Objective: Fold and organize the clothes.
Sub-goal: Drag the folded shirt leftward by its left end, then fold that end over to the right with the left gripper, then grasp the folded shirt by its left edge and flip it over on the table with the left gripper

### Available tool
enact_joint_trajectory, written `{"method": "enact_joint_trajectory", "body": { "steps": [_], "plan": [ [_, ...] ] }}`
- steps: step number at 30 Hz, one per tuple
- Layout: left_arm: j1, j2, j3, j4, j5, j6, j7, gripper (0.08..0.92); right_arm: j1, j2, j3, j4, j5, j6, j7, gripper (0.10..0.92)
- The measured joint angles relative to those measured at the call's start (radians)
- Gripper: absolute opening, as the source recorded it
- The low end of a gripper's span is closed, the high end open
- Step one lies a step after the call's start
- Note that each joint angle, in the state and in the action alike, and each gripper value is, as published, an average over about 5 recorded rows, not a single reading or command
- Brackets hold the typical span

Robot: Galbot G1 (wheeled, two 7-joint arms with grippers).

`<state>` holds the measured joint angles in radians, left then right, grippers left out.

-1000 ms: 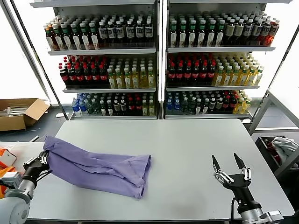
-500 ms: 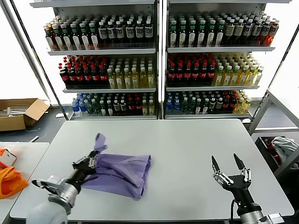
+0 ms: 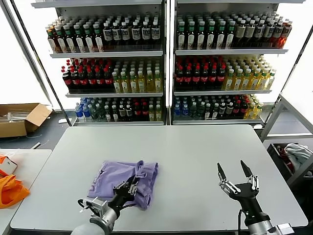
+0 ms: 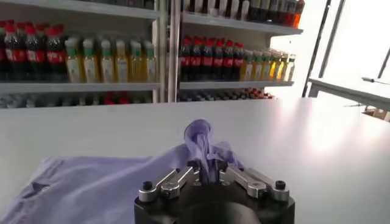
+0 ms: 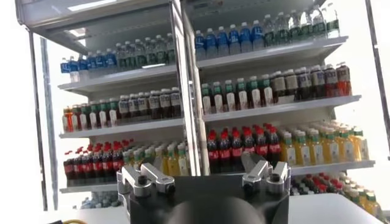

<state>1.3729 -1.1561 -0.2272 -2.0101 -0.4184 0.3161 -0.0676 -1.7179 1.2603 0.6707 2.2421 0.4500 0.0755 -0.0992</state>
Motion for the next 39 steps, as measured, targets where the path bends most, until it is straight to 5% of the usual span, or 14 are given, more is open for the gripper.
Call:
{"method": "enact_joint_trajectory", "body": {
  "steps": [9,18,34,39],
  "plan": [
    [-0.003,-0.012,-0.003,-0.063,-0.102,-0.004,-0.073,0.568,0.005,0.012,-0.011,-0.008,-0.002,-0.002,-0.002,0.823],
    [0.023,0.069,-0.187,-0.078,-0.186,0.056,-0.039,0.802,0.014,0.011,-0.024,-0.021,-0.003,-0.001,-0.004,0.823],
    [-0.030,0.114,-0.308,0.115,-0.182,0.183,0.012,0.822,0.007,0.006,-0.038,-0.009,0.012,-0.011,-0.022,0.823],
    [-0.031,0.098,-0.299,0.132,-0.177,0.200,0.015,0.749,0.013,0.006,-0.042,-0.003,0.024,-0.016,-0.025,0.823]
  ]
}}
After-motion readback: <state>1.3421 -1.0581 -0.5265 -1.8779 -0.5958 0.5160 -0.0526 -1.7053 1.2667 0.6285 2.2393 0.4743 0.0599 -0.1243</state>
